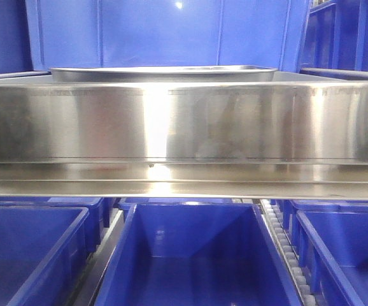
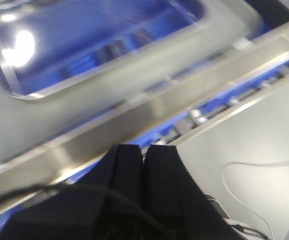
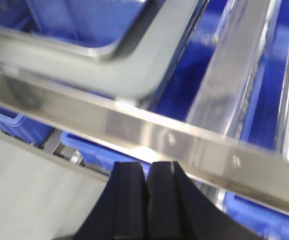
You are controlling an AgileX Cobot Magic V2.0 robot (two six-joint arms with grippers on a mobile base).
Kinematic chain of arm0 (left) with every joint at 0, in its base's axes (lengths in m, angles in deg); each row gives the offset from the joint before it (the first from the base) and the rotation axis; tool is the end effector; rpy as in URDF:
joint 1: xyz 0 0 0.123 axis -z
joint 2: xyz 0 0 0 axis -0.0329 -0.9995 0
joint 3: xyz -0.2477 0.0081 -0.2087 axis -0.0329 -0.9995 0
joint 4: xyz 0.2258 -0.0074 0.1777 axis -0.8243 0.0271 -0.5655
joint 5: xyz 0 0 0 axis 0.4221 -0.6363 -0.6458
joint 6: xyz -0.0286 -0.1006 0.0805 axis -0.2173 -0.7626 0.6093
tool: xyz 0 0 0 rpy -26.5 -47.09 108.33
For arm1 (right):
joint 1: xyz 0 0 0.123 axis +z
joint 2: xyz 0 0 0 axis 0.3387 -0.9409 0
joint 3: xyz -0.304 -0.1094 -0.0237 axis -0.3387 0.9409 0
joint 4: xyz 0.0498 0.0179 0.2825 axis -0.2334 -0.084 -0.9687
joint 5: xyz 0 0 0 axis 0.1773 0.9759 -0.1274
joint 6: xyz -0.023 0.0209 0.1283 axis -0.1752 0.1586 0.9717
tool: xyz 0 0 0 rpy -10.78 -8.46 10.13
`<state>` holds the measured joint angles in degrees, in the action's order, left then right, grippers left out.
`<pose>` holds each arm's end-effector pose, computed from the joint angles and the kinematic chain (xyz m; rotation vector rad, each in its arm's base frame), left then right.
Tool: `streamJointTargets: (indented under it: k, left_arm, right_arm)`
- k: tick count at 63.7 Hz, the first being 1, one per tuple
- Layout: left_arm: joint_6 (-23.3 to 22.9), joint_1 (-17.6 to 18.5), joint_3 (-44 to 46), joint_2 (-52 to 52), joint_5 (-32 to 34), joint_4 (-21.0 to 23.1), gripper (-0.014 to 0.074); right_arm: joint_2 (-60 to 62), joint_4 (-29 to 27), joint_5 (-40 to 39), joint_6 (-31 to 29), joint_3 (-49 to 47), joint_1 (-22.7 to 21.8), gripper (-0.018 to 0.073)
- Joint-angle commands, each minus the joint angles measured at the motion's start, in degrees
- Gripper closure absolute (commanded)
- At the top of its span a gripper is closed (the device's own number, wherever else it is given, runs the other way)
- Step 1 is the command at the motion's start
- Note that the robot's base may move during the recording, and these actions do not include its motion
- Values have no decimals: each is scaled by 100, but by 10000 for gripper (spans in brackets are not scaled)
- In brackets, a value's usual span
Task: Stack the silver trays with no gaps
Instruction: 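Withdraw both grippers back from the stacked trays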
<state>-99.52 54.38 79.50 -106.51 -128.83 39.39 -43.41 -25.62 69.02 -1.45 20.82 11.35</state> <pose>0.1563 -0.1960 0.3893 0.7494 2.2023 -0.4539 0.1210 0.0631 0.3301 -0.2928 2.1596 0.3810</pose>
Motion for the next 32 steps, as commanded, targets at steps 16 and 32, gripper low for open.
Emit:
streamJointTargets:
  k: [16,32]
  left_arm:
    - [-38,419,-1148,623,1700,-25,644]
    - [-38,419,-1148,600,1700,-10,644]
  right_arm:
    - [1590,120,-1994,-508,1527,20,510]
    - [1675,119,-2121,-502,1715,20,510]
